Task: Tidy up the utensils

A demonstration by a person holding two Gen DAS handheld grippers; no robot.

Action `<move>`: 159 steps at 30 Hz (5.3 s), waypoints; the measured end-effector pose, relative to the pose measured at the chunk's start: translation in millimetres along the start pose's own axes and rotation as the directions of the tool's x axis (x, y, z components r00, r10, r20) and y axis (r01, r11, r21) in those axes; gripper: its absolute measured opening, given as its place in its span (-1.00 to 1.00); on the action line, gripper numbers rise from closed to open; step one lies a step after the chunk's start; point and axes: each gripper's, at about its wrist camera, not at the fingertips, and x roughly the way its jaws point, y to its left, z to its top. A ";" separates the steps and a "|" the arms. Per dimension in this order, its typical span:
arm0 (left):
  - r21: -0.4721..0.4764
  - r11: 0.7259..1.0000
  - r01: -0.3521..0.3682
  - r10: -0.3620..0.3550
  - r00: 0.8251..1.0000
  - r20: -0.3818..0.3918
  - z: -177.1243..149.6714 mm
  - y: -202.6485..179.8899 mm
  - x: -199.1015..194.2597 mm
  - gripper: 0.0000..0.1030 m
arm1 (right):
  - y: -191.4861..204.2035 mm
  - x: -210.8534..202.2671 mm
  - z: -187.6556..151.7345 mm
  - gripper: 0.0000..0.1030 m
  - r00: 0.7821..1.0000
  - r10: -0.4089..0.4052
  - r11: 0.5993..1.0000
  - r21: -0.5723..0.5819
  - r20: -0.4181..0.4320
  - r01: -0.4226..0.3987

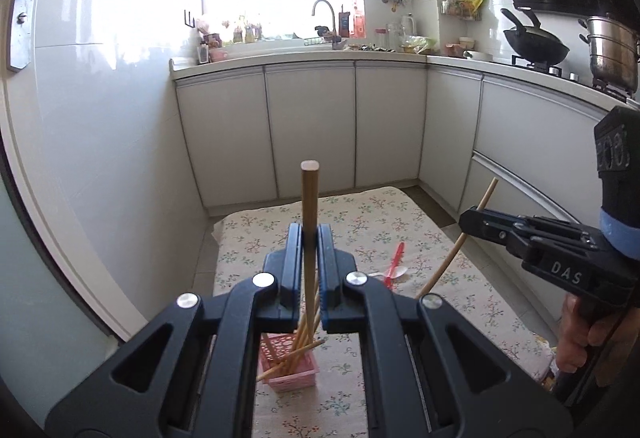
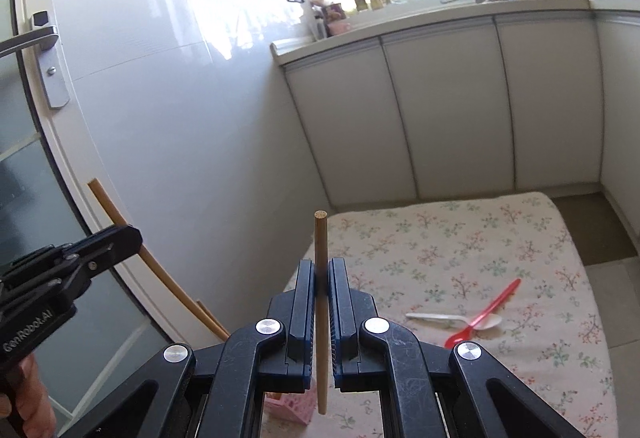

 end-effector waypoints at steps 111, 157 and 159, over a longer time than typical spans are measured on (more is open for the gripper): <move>-0.605 0.785 0.132 -0.464 0.772 -0.435 -154.1 -84.0 334.8 -0.54 | -292.5 225.2 -119.4 -0.38 0.899 0.054 0.844 0.502 -0.434 0.192; -0.702 0.685 0.197 -0.590 0.716 -0.374 -161.9 -110.2 341.9 -0.87 | -313.5 207.2 -129.5 -0.92 0.892 0.009 0.821 0.513 -0.452 0.251; -0.668 0.720 0.187 -0.554 0.735 -0.391 -158.5 -113.1 341.0 -0.91 | -313.8 206.3 -129.4 -0.92 0.892 0.007 0.821 0.511 -0.452 0.252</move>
